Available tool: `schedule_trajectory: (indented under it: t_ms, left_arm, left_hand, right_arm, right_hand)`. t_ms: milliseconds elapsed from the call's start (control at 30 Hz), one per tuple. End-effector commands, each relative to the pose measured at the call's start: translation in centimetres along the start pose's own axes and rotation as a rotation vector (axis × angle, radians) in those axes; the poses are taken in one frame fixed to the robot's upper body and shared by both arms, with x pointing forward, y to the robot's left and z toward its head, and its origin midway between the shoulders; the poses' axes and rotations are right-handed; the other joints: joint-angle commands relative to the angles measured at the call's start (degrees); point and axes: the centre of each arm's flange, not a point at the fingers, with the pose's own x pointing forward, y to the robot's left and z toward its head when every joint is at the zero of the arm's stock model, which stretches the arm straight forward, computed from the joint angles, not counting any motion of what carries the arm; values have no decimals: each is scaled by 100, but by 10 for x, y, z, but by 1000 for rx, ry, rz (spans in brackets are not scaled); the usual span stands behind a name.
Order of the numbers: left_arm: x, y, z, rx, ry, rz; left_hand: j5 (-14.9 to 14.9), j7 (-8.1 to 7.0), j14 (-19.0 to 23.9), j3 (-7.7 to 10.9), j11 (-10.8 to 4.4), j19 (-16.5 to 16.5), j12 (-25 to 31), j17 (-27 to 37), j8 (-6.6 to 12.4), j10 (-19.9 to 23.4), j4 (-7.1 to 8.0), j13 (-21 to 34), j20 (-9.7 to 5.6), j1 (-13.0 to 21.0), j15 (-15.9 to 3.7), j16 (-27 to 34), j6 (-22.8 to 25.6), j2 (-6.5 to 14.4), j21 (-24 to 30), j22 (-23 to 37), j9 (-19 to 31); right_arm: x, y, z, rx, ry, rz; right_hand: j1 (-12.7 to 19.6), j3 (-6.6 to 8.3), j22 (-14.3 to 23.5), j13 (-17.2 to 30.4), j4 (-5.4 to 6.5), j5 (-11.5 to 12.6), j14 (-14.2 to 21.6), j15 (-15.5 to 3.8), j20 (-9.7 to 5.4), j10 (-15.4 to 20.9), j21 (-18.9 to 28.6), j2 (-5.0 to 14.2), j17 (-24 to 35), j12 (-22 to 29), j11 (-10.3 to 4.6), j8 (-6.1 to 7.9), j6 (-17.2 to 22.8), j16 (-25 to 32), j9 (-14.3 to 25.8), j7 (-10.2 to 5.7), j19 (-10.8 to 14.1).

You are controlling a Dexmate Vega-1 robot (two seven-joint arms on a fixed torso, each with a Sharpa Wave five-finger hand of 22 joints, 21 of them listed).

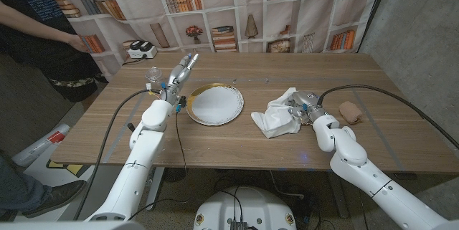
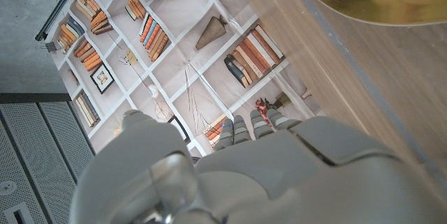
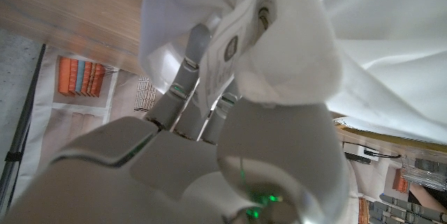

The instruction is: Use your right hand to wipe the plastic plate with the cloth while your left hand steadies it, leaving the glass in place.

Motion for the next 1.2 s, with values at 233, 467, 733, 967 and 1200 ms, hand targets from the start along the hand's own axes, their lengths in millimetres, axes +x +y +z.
schedule_trajectory:
  t_ms: [233,467,733,967,1200]
  left_arm:
    - [-7,8,10,54,-12,15]
    - [-12,16,15,120,3,24]
    - [-17,20,22,251,25,33]
    - [-20,22,26,342,44,8]
    - [-25,22,30,398,42,4]
  left_hand:
    - [-2,16,10,18,-14,45,11,11,-3,42,-5,16,7,114,17,4,19,31,18,17,7]
    - [-11,33,25,60,-20,139,35,8,23,118,-34,16,-17,194,-20,2,100,57,51,21,6]
    - [-83,101,797,149,-25,834,184,28,168,731,-58,23,-150,345,13,182,715,56,267,51,8]
    - [-104,82,1035,170,-16,947,233,29,224,1011,-59,26,-141,382,-4,207,1012,49,284,58,7]
    - [-113,64,1177,191,-46,1084,264,26,256,1214,-65,26,-161,423,-57,210,1217,50,317,59,6]
  right_arm:
    - [-12,-31,-2,40,34,-115]
    - [-15,-38,-1,64,31,-124]
    - [-18,-47,-3,139,18,-151]
    - [-23,-56,-2,185,1,-177]
    - [-30,-68,-1,188,-17,-224]
  right_hand:
    - [-49,39,-91,906,22,-2,-76,-224,-874,657,-87,85,21,105,-168,35,32,-52,12,19,-29]
    - [-62,49,-113,933,26,-5,-78,-224,-879,645,-90,93,26,99,-171,40,21,-66,19,8,-26]
    - [-84,76,-179,981,33,-7,-109,-224,-874,635,-143,116,27,94,-178,51,4,-105,35,0,-50]
    - [-88,85,-201,1003,29,-10,-121,-225,-879,632,-146,112,27,92,-181,59,16,-124,33,15,-37]
    - [-96,97,-228,1031,25,-13,-122,-225,-881,631,-151,111,26,91,-184,60,20,-142,23,22,-25]
